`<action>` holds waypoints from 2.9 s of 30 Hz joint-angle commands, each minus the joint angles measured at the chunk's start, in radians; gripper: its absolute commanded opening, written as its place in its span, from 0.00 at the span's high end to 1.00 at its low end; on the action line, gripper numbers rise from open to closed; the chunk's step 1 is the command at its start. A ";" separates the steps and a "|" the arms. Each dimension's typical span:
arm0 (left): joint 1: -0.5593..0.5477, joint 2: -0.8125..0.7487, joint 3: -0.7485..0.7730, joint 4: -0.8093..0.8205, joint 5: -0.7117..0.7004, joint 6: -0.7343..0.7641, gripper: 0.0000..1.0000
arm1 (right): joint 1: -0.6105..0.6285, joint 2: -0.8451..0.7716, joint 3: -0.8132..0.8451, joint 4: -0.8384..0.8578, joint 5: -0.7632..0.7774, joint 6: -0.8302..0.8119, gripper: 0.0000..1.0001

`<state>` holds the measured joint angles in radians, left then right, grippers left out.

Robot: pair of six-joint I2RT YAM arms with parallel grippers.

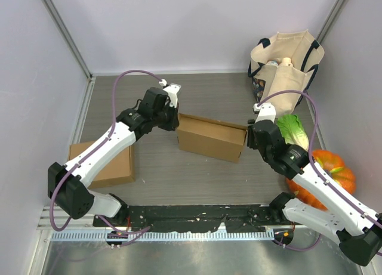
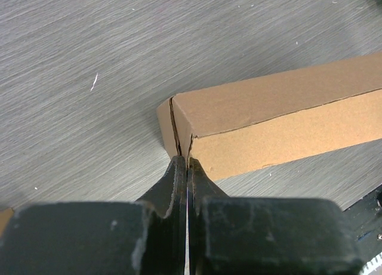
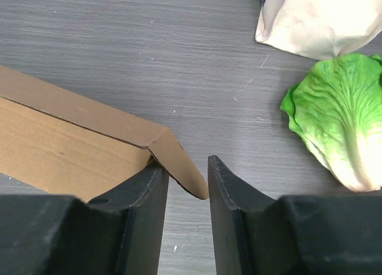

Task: Fold the paper box

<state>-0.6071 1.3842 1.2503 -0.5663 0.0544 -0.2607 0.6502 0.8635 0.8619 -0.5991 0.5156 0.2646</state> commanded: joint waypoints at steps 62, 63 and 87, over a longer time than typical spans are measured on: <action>-0.005 -0.088 -0.094 0.029 0.059 -0.054 1.00 | -0.040 0.124 0.131 -0.185 -0.258 0.636 0.99; -0.005 -0.088 -0.092 0.029 0.059 -0.054 1.00 | -0.032 0.121 0.121 -0.180 -0.243 0.647 0.99; -0.005 -0.129 -0.173 0.078 0.047 -0.068 1.00 | 0.183 0.043 -0.075 0.004 -0.038 0.553 0.98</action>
<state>-0.5999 1.2751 1.1255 -0.5022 0.0456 -0.3054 0.8024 0.8940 0.8490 -0.6407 0.5827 0.7948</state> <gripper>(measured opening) 0.012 0.061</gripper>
